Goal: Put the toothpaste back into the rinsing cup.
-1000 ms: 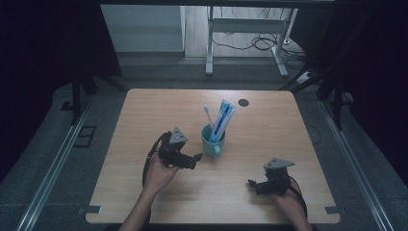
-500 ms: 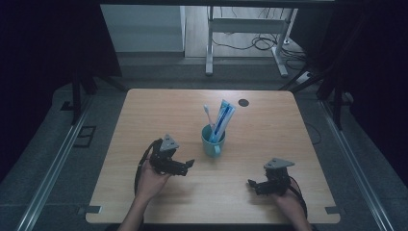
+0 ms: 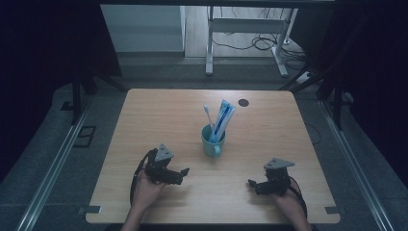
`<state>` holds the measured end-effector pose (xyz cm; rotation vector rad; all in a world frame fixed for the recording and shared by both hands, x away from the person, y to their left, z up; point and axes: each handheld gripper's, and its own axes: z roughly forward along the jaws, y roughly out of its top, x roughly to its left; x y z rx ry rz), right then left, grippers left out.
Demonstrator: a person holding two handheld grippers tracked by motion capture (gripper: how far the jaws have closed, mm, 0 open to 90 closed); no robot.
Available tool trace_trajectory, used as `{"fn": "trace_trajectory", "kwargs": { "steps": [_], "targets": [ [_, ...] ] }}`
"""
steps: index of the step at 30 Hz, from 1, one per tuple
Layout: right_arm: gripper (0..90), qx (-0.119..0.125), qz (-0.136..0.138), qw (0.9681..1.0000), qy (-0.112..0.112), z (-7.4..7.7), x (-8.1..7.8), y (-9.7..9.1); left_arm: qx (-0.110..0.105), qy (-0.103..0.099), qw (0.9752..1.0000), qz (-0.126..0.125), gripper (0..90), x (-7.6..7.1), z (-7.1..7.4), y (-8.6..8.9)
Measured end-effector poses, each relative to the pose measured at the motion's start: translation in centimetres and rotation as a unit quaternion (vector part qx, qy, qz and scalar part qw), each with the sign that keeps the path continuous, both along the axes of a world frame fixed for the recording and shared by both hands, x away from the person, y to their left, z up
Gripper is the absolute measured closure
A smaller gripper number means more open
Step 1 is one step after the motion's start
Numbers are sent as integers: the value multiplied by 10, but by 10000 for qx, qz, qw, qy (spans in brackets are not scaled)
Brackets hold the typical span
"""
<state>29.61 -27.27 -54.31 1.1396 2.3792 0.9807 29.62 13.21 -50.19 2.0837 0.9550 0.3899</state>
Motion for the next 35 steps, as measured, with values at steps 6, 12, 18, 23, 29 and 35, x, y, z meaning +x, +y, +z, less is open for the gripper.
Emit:
{"fn": "trace_trajectory", "kwargs": {
  "steps": [6, 12, 18, 23, 29, 35],
  "targets": [
    [17, 1, -7, 10000, 0, 0, 0, 0, 68, 74, 9999, 47, 6, -4, -11, 2],
    [17, 1, 2, 10000, -15, 0, 0, 0, 113, 196, 9997, 60, 6, -7, -24, 2],
    [17, 2, 0, 10000, -14, 0, 0, 0, 209, 326, 9992, 84, 3, -7, -34, 2],
    [17, 2, 1, 10000, -14, 0, 0, 0, 377, 468, 9982, 75, 1, -7, -42, -2],
    [17, 1, 1, 10000, -15, 0, 0, 0, 585, 505, 9970, 58, 0, -7, -43, -6],
    [17, 3, 1, 10000, -15, 0, 0, 0, 592, 507, 9969, 63, 0, -7, -43, -7]
  ]
}}
